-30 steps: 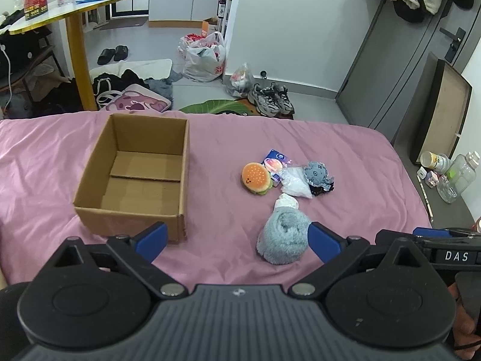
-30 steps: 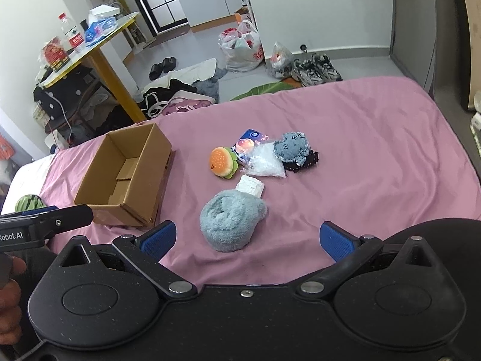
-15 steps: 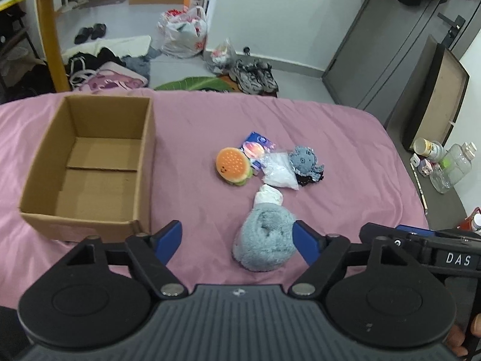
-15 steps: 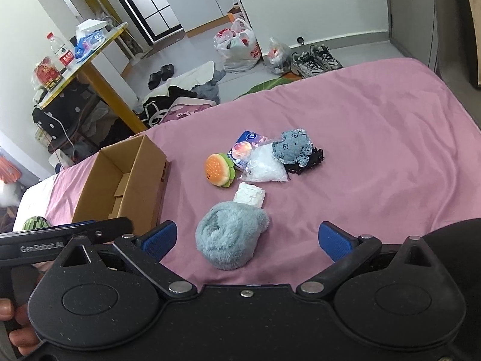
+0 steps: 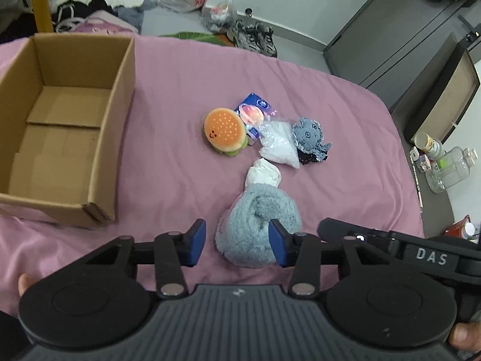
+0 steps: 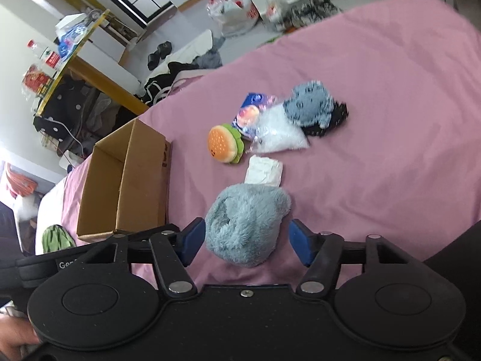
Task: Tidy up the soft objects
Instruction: 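Lower the left gripper onto the light blue fluffy plush and close, then lift the blue plush with the left gripper and carry it over the box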
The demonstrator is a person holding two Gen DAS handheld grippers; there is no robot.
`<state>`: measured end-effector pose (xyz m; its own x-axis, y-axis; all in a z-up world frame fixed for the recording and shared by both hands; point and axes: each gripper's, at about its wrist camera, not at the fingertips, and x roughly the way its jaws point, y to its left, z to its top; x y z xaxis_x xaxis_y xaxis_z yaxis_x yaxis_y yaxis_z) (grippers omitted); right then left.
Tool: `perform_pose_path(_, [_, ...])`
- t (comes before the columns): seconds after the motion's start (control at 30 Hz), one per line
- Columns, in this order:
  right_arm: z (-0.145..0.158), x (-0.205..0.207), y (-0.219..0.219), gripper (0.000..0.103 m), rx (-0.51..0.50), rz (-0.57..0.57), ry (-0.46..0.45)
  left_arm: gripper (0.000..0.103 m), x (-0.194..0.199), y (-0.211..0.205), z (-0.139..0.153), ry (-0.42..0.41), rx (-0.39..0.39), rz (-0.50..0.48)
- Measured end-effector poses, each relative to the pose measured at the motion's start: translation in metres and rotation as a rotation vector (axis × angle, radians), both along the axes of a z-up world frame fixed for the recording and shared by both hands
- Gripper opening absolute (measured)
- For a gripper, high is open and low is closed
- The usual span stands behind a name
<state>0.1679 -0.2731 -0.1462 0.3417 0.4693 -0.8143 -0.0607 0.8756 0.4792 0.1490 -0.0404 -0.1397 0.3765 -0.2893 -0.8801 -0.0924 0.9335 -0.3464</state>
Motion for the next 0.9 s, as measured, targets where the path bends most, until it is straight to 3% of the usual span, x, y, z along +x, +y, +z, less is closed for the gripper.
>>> perform_pose_path(0.13, [-0.013,0.006,0.001,0.053,0.048,-0.01,0.038,0.045,0.008,0.001,-0.011,0.024,-0.026,0.004])
perform_pose_path(0.27, [-0.03,0.013,0.002,0.037,0.092,-0.032,0.107,0.041,0.017,0.002,-0.025,0.061,-0.055,0.021])
perform_pose_path(0.53, [-0.043,0.021,0.0,0.035,0.106,-0.066,0.156,0.034,0.03,0.001,-0.047,0.117,-0.117,0.05])
perform_pose_path(0.7, [-0.051,0.025,0.005,0.028,0.089,-0.053,0.166,0.029,0.036,-0.002,-0.057,0.15,-0.129,0.049])
perform_pose_path(0.9, [-0.059,0.028,0.011,0.026,0.044,-0.017,0.189,0.021,0.04,-0.006,-0.071,0.199,-0.118,0.073])
